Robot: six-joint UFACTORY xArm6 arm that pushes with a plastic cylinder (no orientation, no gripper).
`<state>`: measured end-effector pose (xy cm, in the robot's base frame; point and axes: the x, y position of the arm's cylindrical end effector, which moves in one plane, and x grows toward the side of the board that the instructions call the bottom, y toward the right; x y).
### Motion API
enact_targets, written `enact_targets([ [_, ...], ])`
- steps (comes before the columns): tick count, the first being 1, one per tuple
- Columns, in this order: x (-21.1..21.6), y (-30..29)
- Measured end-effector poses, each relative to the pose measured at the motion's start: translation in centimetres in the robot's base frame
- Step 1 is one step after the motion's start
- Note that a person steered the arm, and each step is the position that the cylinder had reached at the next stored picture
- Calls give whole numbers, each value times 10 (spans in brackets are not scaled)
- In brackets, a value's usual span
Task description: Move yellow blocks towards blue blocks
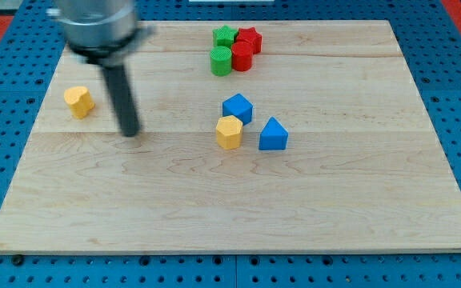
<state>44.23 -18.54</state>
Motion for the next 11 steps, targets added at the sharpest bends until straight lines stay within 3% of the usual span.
enact_targets([
  [1, -8, -96],
  [2, -74, -81],
  [3, -80, -3],
  [4, -73, -53],
  [5, -135, -120],
  [6, -135, -120],
  [8, -62, -115],
  [9, -47, -57],
  [10, -14, -113],
  [11, -1, -97],
])
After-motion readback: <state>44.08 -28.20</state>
